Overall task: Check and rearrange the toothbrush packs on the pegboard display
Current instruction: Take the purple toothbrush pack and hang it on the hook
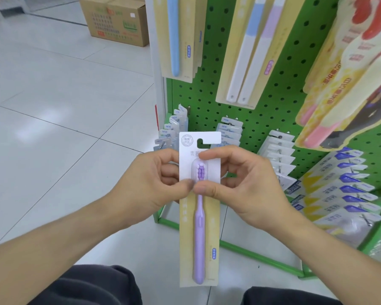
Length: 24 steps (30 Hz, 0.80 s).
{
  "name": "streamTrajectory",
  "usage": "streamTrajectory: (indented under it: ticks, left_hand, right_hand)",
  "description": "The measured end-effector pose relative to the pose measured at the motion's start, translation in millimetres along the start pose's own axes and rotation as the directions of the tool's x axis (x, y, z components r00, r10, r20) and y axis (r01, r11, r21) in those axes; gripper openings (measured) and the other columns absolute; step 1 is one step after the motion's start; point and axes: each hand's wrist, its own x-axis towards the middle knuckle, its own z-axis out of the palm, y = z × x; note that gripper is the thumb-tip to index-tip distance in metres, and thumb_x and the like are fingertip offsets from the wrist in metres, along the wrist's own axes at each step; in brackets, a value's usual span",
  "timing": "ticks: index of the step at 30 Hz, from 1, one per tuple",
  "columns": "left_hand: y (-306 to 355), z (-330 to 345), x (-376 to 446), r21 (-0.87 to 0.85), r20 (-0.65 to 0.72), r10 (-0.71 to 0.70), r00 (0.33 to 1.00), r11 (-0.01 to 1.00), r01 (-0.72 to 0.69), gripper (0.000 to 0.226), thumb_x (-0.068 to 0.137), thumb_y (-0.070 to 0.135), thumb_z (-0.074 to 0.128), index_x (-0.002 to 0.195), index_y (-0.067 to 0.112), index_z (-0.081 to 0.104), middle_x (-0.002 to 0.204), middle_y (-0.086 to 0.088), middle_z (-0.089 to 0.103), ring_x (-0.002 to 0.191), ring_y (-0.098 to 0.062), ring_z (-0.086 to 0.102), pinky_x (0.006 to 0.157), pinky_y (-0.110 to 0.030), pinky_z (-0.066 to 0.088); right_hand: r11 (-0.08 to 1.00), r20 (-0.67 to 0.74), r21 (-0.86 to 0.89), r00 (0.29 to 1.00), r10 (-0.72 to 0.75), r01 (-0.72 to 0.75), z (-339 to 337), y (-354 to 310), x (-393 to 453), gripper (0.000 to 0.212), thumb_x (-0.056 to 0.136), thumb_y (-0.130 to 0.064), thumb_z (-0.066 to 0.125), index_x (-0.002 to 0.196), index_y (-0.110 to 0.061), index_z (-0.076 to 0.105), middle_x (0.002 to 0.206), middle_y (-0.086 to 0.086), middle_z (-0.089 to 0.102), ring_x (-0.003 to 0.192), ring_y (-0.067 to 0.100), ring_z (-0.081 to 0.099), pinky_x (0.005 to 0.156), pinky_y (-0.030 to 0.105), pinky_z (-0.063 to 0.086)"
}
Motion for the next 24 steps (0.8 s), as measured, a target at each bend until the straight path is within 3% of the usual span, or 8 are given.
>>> streamTrajectory:
  ticks: [4, 6, 10, 15, 17, 20, 24]
  left_hand:
    - [-4.4, 1.2, 1.4, 0.013, -0.036, -0.028, 0.999, 1.000, 0.028, 0.021, 0.089, -0.009, 0.064, 0.102, 0.008, 0.067, 0.091, -0.014, 0.078, 0.078, -0.034, 0.071, 0.068, -0.033, 0.057]
    - [-5.5, 2.4, 2.4, 0.021, -0.005, -0.054, 0.999, 0.998, 0.054, 0.024, 0.090, -0.007, 0.063, 0.107, 0.009, 0.065, 0.093, -0.009, 0.078, 0.082, -0.028, 0.074, 0.067, -0.028, 0.058]
    - [-6.6, 3.2, 0.7, 0.100, 0.140, -0.106, 0.984, 0.991, 0.093, 0.018, 0.096, 0.001, 0.060, 0.112, 0.007, 0.065, 0.096, -0.009, 0.078, 0.084, -0.031, 0.075, 0.067, -0.031, 0.059]
    - [-3.3, 3.5, -1.5, 0.057, 0.037, -0.035, 0.999, 0.998, 0.033, 0.009, 0.095, 0.001, 0.062, 0.101, 0.005, 0.066, 0.089, -0.009, 0.078, 0.072, -0.024, 0.074, 0.058, -0.029, 0.057]
    - [-2.4, 3.0, -1.0, 0.030, -0.003, -0.005, 1.000, 1.000, 0.005, 0.013, 0.094, 0.000, 0.062, 0.105, 0.005, 0.067, 0.093, -0.009, 0.078, 0.077, -0.028, 0.075, 0.063, -0.034, 0.061]
    - [0.5, -0.2, -1.1, -0.035, -0.076, 0.043, 0.996, 0.998, -0.046, 0.014, 0.093, 0.000, 0.063, 0.106, 0.002, 0.067, 0.092, -0.010, 0.078, 0.076, -0.027, 0.075, 0.067, -0.036, 0.062]
    - [5.8, -1.8, -0.6, -0.096, -0.169, 0.058, 0.984, 0.993, -0.075, 0.012, 0.095, 0.002, 0.061, 0.104, 0.003, 0.067, 0.090, -0.011, 0.078, 0.070, -0.020, 0.073, 0.064, -0.028, 0.060]
  right_hand:
    - [0.999, 0.062, -0.019, 0.997, 0.047, -0.046, -4.8, 5.8, 1.7, 0.047, 0.072, 0.003, 0.085, 0.108, -0.025, 0.073, 0.095, 0.005, 0.074, 0.079, 0.016, 0.065, 0.072, 0.044, 0.063]
    - [0.999, 0.036, 0.006, 0.998, 0.043, -0.044, -3.1, 8.6, 1.0, 0.045, 0.074, 0.003, 0.084, 0.108, -0.024, 0.073, 0.094, 0.005, 0.075, 0.077, 0.015, 0.064, 0.071, 0.039, 0.062]
    - [0.992, -0.061, 0.112, 0.996, 0.070, -0.063, -0.8, 13.8, 0.9, 0.040, 0.072, -0.009, 0.080, 0.110, -0.020, 0.073, 0.103, 0.009, 0.076, 0.081, 0.025, 0.065, 0.083, 0.052, 0.058]
    - [0.932, -0.124, 0.307, 0.963, 0.239, -0.192, 2.9, 10.6, 1.9, 0.056, 0.072, -0.007, 0.084, 0.118, -0.014, 0.054, 0.102, 0.014, 0.073, 0.083, 0.031, 0.066, 0.088, 0.056, 0.055]
    - [0.929, -0.041, 0.252, 0.956, 0.289, -0.270, 1.8, 9.7, 1.1, 0.050, 0.071, -0.015, 0.086, 0.111, -0.011, 0.057, 0.095, 0.013, 0.073, 0.079, 0.028, 0.069, 0.076, 0.050, 0.059]
    - [0.949, 0.097, 0.149, 0.959, 0.265, -0.277, 1.3, 8.1, -1.1, 0.023, 0.075, -0.024, 0.076, 0.088, -0.007, 0.067, 0.084, 0.015, 0.073, 0.067, 0.023, 0.070, 0.056, 0.034, 0.058]
    - [0.953, 0.161, 0.125, 0.954, 0.254, -0.275, 2.6, 6.3, -2.8, 0.027, 0.078, -0.024, 0.072, 0.089, 0.000, 0.065, 0.080, 0.015, 0.072, 0.064, 0.021, 0.069, 0.051, 0.033, 0.058]
